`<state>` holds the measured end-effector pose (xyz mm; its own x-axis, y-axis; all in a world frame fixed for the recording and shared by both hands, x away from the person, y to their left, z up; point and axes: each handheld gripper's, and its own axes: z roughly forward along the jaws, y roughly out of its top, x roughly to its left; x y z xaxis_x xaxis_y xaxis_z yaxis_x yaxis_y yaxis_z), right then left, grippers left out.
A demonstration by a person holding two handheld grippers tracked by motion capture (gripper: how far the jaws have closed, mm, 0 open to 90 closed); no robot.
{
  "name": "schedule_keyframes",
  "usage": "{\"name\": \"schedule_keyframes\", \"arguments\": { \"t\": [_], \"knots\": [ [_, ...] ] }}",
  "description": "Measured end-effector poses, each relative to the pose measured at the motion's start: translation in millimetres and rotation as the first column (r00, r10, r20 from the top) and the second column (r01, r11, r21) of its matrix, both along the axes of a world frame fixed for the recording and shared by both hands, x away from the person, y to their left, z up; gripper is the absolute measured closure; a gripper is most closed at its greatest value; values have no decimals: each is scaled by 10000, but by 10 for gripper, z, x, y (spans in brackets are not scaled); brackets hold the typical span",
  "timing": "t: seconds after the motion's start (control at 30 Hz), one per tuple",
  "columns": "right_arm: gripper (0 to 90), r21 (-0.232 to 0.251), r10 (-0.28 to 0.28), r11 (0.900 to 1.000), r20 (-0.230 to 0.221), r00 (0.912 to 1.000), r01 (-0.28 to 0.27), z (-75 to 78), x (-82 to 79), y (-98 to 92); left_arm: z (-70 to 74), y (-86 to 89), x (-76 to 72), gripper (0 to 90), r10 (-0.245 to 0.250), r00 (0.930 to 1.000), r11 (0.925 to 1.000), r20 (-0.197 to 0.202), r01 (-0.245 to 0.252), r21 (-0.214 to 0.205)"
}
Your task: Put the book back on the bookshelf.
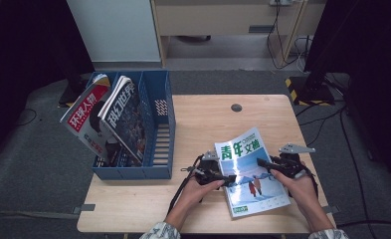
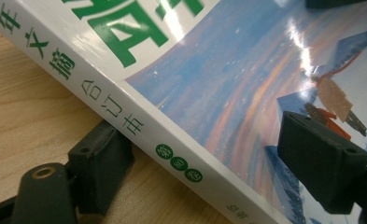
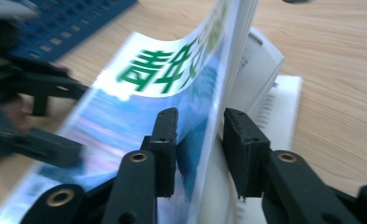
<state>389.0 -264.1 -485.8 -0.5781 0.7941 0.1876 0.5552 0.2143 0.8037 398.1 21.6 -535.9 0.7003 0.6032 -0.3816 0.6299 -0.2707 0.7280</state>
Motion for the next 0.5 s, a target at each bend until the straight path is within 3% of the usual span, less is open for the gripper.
{"name": "schedule_keyframes", "arguments": {
  "t": [0.07, 0.2, 0.3, 0.37, 0.5],
  "knots": [
    [579, -96, -48, 9999, -373, 9993, 45, -54, 29, -34, 1, -7, -4, 181, 7, 10000, 10000, 64, -7, 67],
    [429, -673, -262, 9975, -620, 9977, 220, -140, 53, -45, 5, -17, -11, 181, 20, 9999, 9998, 137, -23, 203],
    [282, -1428, -531, 9888, -683, 9963, 429, -200, 67, -49, 4, -24, -16, 180, 90, 9999, 9998, 144, -93, 186],
    [222, -1647, -673, 9849, -849, 9941, 526, -223, 69, -63, 4, -25, -16, 179, 101, 9998, 9998, 161, -104, 194],
    [195, -1666, -516, 9856, -1428, 9884, 274, -307, 70, -99, 2, -30, -22, 174, 170, 9997, 9997, 153, -173, 160]
  ]
}}
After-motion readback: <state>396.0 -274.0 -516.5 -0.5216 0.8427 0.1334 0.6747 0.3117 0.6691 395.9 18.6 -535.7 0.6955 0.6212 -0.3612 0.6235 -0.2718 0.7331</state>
